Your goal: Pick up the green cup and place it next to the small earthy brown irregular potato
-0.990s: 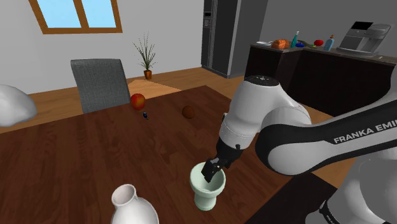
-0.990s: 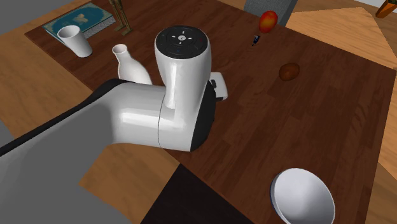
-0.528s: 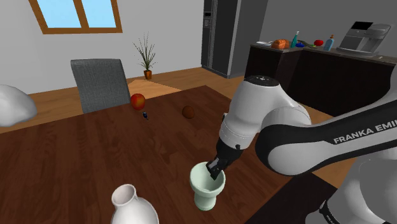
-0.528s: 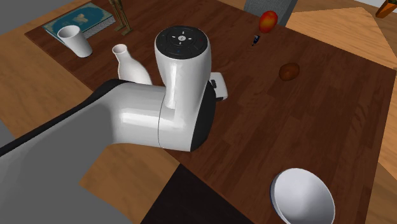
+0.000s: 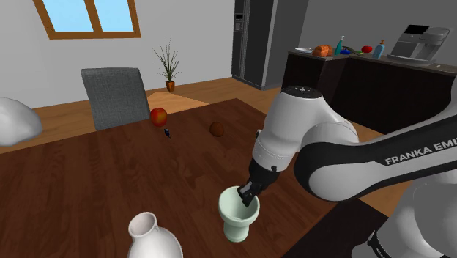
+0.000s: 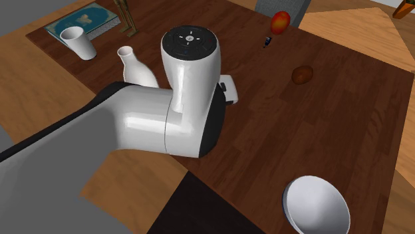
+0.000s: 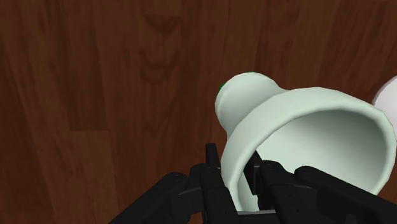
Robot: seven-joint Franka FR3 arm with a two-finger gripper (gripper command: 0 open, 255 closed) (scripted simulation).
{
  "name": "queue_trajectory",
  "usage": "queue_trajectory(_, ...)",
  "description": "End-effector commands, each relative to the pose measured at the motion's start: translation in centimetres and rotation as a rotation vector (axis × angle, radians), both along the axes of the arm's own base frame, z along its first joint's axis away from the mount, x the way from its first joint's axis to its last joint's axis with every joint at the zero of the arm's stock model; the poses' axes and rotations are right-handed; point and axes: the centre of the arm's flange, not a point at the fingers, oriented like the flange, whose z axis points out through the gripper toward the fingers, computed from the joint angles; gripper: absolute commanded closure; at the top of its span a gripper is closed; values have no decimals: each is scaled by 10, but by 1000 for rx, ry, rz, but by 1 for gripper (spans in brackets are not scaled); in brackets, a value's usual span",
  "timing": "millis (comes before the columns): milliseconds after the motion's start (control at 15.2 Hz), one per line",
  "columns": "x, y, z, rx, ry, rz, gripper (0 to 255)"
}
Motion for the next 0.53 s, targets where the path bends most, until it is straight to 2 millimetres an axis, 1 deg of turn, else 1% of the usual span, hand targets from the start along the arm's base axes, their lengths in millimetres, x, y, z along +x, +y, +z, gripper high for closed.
queue_trajectory(0,0,0,8,0,0,0,255)
queue_trajectory(462,0,0,45,0,0,0,255)
